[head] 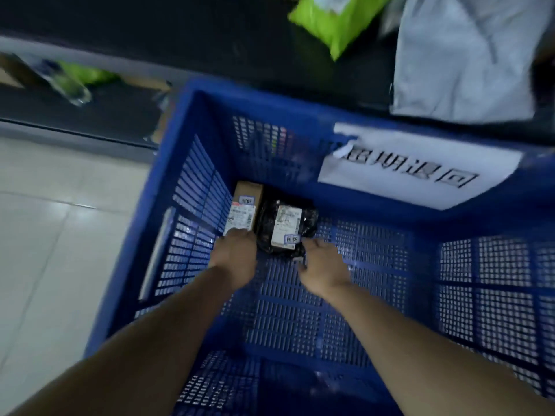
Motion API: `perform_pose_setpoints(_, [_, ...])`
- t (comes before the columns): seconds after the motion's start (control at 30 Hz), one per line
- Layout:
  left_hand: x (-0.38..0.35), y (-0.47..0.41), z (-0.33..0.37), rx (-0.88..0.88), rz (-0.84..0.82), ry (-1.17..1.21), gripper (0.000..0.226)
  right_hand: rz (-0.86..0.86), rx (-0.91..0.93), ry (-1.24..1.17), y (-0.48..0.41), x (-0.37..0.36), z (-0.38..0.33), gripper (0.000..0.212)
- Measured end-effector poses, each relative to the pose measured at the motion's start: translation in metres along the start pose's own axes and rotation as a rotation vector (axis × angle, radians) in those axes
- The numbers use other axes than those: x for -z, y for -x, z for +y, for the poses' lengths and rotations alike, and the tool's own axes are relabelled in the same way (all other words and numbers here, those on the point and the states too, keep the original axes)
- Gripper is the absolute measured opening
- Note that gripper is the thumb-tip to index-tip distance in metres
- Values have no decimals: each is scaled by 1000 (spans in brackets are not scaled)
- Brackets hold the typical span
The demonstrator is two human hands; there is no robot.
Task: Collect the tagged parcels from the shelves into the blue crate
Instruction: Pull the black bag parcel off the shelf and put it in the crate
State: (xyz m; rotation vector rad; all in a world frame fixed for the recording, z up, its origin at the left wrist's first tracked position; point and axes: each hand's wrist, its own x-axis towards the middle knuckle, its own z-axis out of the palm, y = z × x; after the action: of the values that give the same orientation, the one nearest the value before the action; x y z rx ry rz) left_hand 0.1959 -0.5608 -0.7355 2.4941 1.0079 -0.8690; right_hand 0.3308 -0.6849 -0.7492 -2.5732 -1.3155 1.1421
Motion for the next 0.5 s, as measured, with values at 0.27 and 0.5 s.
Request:
perform_pose_setpoints(0.27, [133, 123, -17, 87, 198, 40, 49, 71, 222, 245, 75, 140, -106, 53])
perform_pose_setpoints(0.5, [224, 238, -56, 220, 393, 137, 35, 176, 428, 369, 150, 239, -217, 57])
